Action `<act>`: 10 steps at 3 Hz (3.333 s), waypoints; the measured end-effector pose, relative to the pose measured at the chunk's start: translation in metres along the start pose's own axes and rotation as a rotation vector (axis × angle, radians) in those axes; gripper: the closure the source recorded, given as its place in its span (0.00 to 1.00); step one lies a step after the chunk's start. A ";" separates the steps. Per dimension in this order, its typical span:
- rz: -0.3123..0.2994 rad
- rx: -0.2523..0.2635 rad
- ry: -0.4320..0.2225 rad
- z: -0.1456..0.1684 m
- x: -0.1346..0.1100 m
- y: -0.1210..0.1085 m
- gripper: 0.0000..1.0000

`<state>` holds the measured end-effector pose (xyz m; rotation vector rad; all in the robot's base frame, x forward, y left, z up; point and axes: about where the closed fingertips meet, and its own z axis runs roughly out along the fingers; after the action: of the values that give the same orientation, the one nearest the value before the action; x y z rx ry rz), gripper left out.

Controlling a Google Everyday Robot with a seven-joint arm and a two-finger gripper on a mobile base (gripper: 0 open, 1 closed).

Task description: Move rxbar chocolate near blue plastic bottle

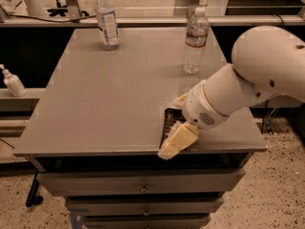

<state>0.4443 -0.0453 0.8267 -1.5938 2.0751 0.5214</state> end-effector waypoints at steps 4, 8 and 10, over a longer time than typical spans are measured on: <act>-0.019 0.022 0.008 -0.008 -0.003 -0.018 1.00; -0.138 0.096 -0.016 -0.034 -0.120 -0.108 1.00; -0.002 0.166 -0.120 -0.025 -0.117 -0.115 1.00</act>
Offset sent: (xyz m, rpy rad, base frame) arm 0.0074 -0.0089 -0.0001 0.0024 -0.0087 -0.0158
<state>0.5772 0.0037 0.9129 -1.4340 1.9736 0.4210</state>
